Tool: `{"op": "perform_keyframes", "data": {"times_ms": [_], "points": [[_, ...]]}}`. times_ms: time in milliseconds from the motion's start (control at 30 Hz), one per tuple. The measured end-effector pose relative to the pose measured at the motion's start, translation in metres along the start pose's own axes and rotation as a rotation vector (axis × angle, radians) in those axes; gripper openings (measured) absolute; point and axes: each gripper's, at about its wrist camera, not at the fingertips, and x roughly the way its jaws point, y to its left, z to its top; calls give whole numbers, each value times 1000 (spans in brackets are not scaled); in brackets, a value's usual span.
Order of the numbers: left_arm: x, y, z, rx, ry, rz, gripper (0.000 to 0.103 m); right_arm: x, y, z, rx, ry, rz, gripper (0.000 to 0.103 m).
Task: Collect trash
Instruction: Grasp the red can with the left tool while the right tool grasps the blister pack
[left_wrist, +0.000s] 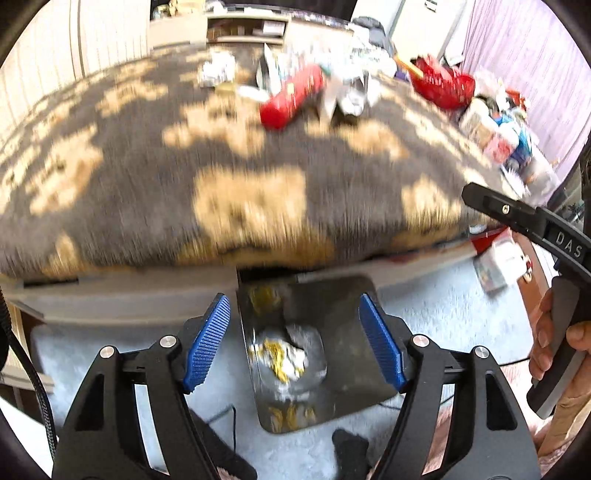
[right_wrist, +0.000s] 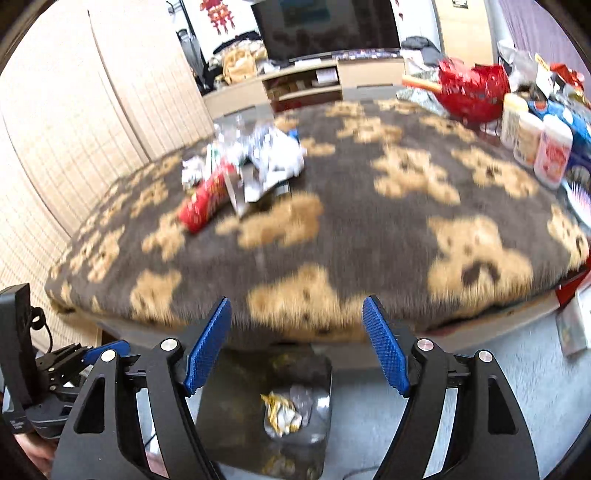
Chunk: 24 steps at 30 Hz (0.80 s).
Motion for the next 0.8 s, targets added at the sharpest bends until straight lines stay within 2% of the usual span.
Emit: {"op": "perform_keyframes", "data": {"times_ms": [167,533,633,700,800], "points": [[-5,4,30,-11,-58,1,68,9,4,25,4,-26,7,75],[23,9,96,-8,-118,-4,66,40,16,83,8,-76,61,73],[31,12,108,-10,-124,-13,56,51,21,97,1,-75,85,63],[37,12,114,1,-129,-16,53,58,23,102,3,-69,103,53],[47,12,121,20,-125,-23,49,67,27,108,5,-58,136,45]]}}
